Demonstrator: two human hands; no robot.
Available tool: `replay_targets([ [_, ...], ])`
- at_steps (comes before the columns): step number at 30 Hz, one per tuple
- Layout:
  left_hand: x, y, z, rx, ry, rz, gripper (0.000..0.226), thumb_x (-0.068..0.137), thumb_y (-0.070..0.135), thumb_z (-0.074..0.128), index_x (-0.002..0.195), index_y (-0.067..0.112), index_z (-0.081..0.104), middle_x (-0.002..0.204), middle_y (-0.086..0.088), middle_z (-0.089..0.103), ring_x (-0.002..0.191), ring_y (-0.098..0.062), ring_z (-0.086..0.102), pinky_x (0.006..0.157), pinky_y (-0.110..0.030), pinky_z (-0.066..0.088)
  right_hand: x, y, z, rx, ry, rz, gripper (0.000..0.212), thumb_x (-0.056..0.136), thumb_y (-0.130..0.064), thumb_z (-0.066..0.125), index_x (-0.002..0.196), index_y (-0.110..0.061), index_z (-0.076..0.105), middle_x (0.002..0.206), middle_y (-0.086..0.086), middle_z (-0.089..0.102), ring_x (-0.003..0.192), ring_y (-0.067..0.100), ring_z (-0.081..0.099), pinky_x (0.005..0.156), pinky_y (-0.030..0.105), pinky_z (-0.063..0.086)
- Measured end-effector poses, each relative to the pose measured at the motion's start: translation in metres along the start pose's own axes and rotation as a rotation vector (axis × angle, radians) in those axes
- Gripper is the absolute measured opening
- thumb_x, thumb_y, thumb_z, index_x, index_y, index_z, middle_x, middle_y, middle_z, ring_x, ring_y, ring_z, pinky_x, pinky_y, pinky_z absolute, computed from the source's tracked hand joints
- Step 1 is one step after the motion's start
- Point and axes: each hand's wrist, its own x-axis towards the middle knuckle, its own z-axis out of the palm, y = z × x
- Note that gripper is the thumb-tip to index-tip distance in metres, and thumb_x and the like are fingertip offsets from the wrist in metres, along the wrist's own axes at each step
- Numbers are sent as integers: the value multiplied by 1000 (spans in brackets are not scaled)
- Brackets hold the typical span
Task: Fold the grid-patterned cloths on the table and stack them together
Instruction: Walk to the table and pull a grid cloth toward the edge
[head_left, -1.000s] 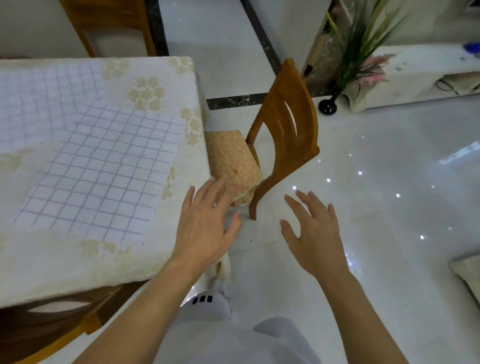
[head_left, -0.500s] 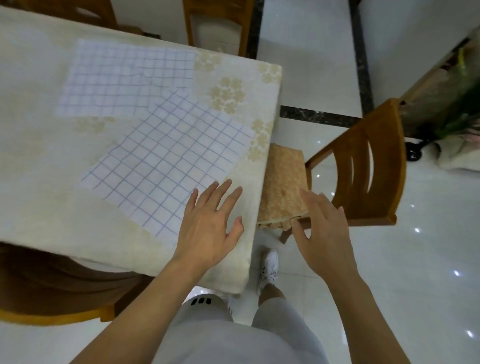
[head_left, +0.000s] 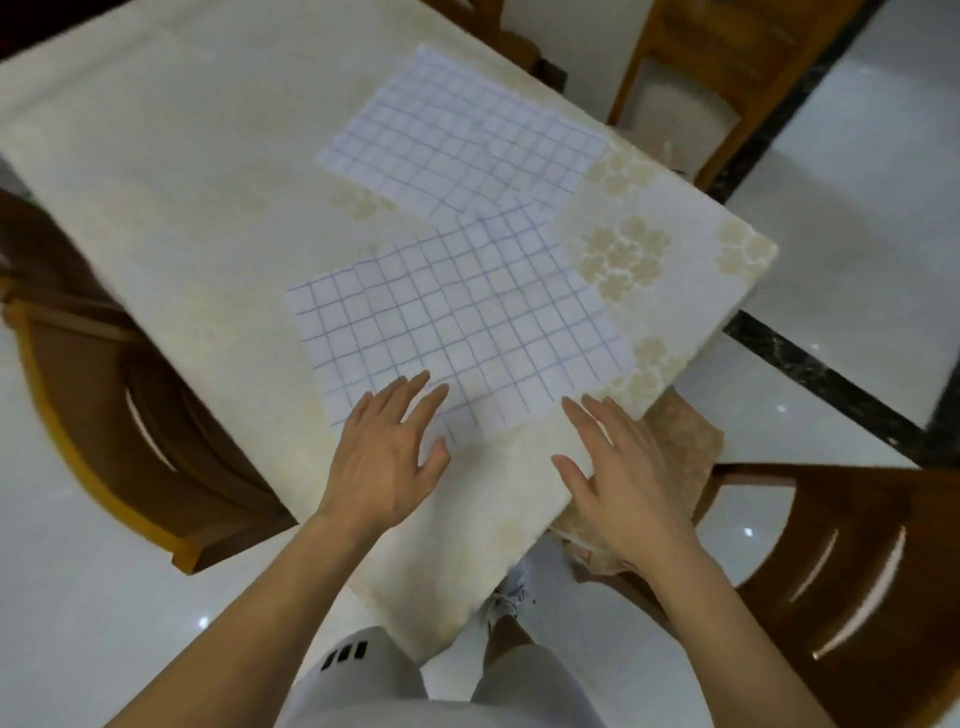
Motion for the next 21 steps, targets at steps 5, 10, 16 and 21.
replay_targets([
  [5, 0, -23, 29, 43, -62, -41, 56, 93, 44, 47, 146, 25, 46, 154, -3, 43, 140, -28, 41, 115, -50, 31, 49, 15, 8, -136, -136, -204, 65, 97, -57, 22, 155, -28, 31, 161, 2, 30, 150, 23, 22, 122, 46, 16],
  [10, 5, -30, 60, 119, -129, -11, 60, 90, 46, 43, 145, 21, 47, 155, -8, 41, 141, -30, 40, 115, -51, 32, 95, 37, 35, -254, -265, -437, 59, 101, -52, 42, 153, -26, 35, 162, 2, 28, 151, 23, 21, 121, 52, 20],
  [16, 18, -32, 99, 147, -74, 87, 63, 95, 52, 41, 152, 24, 36, 164, -4, 24, 151, -28, 21, 121, -52, 21, 147, 71, 60, -389, -321, -697, 63, 98, -57, 34, 154, -27, 33, 163, 1, 25, 151, 25, 21, 118, 55, 27],
  [21, 23, -46, 119, 171, -76, 118, 66, 99, 55, 38, 157, 26, 23, 165, -1, 16, 153, -24, 13, 120, -53, 23, 175, 89, 71, -443, -268, -881, 70, 98, -64, 34, 157, -29, 23, 166, 2, 16, 153, 27, 12, 120, 57, 22],
])
